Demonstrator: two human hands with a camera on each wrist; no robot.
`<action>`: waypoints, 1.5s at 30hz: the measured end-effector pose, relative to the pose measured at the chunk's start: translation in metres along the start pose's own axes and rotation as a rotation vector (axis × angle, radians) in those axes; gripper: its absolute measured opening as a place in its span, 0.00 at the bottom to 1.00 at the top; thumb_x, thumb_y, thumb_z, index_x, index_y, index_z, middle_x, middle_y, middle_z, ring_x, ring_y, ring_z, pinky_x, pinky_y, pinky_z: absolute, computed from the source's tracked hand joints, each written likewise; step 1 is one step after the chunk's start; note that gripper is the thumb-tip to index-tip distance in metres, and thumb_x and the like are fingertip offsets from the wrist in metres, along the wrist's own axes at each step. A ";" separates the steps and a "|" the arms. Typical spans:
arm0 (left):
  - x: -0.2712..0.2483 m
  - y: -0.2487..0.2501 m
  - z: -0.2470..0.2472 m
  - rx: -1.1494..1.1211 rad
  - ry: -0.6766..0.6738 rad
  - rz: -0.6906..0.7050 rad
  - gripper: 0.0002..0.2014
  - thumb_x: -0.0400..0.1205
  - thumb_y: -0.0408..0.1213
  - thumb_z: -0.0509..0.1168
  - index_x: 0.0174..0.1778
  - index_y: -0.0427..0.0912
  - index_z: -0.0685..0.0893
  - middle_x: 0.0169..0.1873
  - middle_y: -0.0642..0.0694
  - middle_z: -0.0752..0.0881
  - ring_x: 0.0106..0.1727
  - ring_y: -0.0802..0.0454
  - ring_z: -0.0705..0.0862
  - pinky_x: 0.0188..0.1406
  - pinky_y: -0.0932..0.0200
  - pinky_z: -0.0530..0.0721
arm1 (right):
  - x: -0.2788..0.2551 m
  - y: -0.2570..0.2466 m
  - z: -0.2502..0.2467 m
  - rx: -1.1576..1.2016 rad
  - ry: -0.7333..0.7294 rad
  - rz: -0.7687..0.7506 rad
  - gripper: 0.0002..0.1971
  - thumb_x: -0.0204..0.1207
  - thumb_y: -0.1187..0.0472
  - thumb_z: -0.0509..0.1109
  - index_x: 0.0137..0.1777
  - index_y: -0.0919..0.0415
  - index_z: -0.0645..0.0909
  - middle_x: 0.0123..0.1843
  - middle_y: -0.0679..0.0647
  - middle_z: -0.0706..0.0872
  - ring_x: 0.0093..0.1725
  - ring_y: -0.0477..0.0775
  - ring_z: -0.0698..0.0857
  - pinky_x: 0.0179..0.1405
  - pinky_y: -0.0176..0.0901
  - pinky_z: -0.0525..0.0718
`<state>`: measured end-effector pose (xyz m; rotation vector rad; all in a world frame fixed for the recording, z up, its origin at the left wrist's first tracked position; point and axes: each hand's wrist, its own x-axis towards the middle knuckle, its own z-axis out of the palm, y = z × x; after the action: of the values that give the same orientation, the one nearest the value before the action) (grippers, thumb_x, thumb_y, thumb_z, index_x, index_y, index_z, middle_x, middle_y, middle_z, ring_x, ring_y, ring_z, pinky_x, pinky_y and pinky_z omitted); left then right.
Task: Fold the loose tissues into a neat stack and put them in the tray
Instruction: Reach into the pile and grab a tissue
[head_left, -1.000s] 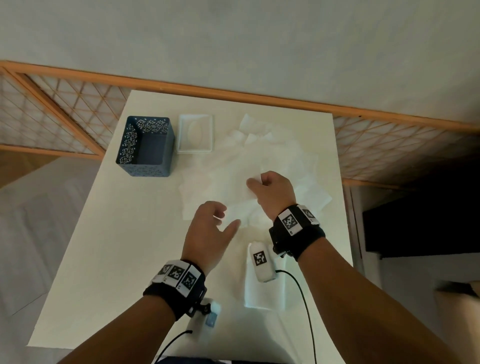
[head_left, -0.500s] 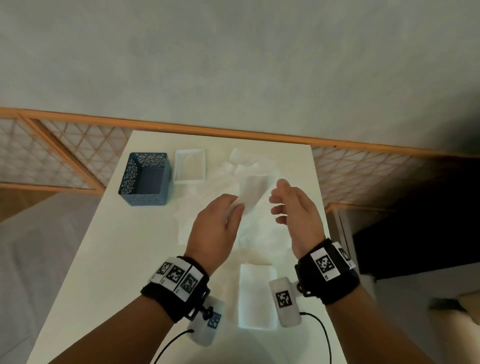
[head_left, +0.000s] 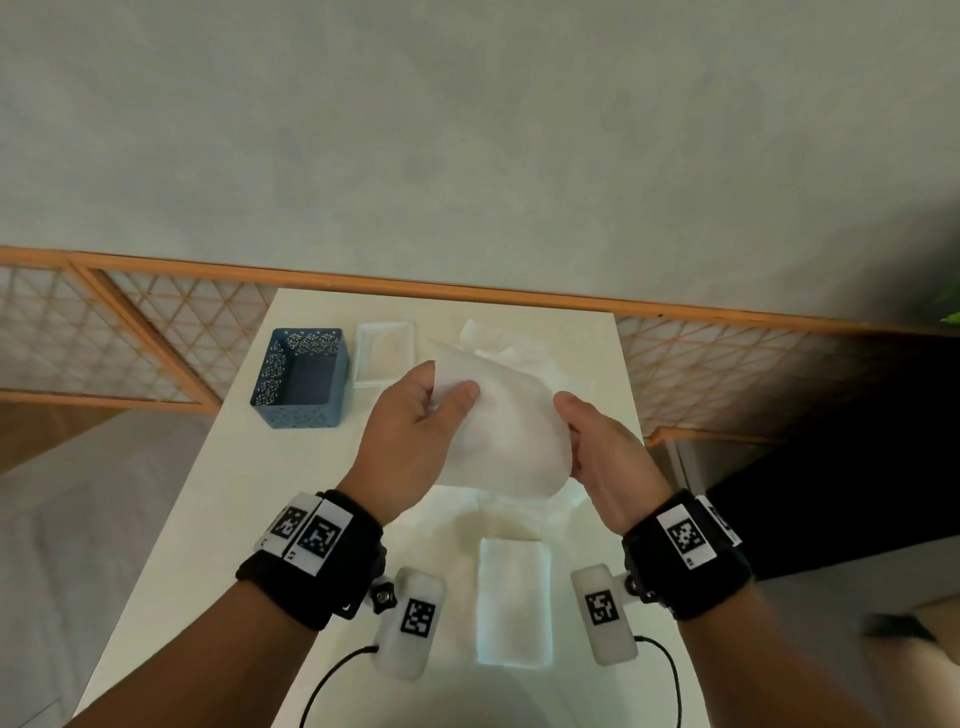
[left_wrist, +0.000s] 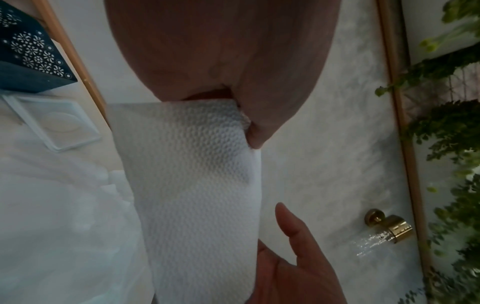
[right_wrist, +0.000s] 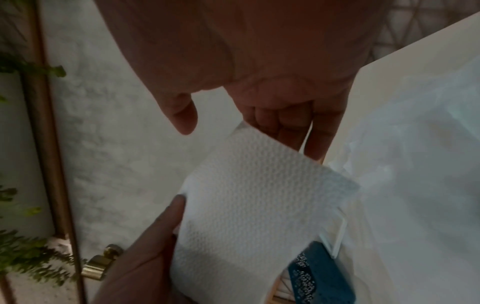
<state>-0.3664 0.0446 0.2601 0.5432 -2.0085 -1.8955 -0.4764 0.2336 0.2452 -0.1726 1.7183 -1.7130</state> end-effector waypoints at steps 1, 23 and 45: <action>0.000 0.001 -0.002 -0.022 0.010 -0.021 0.07 0.91 0.38 0.68 0.58 0.39 0.89 0.52 0.37 0.93 0.55 0.34 0.91 0.53 0.35 0.93 | -0.002 -0.002 0.000 0.008 -0.020 -0.031 0.19 0.85 0.45 0.71 0.62 0.59 0.90 0.59 0.57 0.94 0.58 0.59 0.91 0.58 0.54 0.86; -0.021 0.007 -0.021 -0.206 -0.032 -0.184 0.13 0.87 0.25 0.67 0.64 0.38 0.88 0.62 0.37 0.92 0.64 0.38 0.90 0.69 0.33 0.85 | -0.017 -0.016 0.003 0.036 -0.160 -0.206 0.18 0.79 0.70 0.72 0.67 0.56 0.88 0.66 0.60 0.91 0.67 0.65 0.89 0.71 0.65 0.84; -0.023 0.004 -0.036 -0.267 -0.062 -0.453 0.28 0.92 0.61 0.55 0.69 0.41 0.86 0.51 0.33 0.91 0.49 0.38 0.91 0.51 0.45 0.89 | -0.015 -0.014 -0.006 0.068 -0.141 -0.224 0.08 0.71 0.66 0.61 0.40 0.54 0.80 0.43 0.56 0.83 0.42 0.58 0.81 0.32 0.44 0.80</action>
<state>-0.3292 0.0249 0.2665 0.9333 -1.7279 -2.4216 -0.4733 0.2452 0.2632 -0.4589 1.5832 -1.8685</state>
